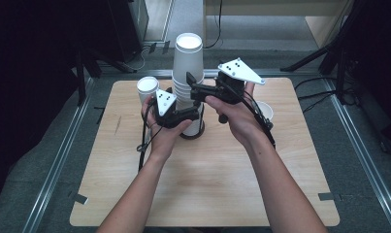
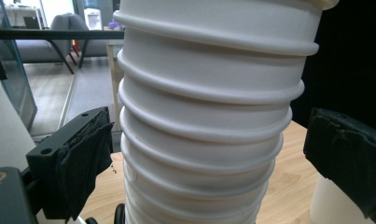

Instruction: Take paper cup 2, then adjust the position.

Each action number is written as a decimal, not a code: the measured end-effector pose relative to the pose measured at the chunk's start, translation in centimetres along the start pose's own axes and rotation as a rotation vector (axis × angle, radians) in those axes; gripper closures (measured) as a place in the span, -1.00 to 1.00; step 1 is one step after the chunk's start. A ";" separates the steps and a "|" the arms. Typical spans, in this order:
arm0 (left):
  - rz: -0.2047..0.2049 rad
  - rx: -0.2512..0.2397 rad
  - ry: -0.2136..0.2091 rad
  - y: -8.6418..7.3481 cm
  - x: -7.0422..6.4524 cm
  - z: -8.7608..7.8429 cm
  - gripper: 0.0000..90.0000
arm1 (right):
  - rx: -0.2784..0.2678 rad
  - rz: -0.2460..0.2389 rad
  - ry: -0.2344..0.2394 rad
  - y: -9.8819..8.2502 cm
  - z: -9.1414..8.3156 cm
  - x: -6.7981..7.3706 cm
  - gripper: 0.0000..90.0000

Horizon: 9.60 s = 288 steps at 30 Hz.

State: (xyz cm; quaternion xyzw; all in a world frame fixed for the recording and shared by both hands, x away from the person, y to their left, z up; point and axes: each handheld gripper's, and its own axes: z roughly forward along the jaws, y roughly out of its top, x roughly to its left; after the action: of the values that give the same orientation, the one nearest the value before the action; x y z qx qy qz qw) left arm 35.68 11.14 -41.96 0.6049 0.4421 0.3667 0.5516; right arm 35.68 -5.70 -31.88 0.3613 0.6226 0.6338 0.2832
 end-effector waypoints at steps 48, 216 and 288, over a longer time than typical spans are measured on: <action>0.000 -0.001 0.023 -0.1 -0.3 1.6 -0.94 | 0.105 -0.015 0.108 -1.4 5.7 -0.2 -0.78; -0.003 0.134 -0.299 -5.0 -2.9 -11.8 -1.00 | 0.093 -0.368 -0.283 -15.8 -12.6 -2.5 -0.69; 0.081 0.235 -0.476 -5.5 -7.1 -11.4 -0.71 | 0.095 -0.683 0.043 -20.0 -12.9 2.7 -0.70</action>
State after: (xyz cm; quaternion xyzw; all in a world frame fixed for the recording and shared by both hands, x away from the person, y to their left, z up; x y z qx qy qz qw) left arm 21.94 8.35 -45.69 0.7513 0.3147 0.1820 0.5508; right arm 21.88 -9.80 -51.00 0.1311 0.7424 0.4800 0.4485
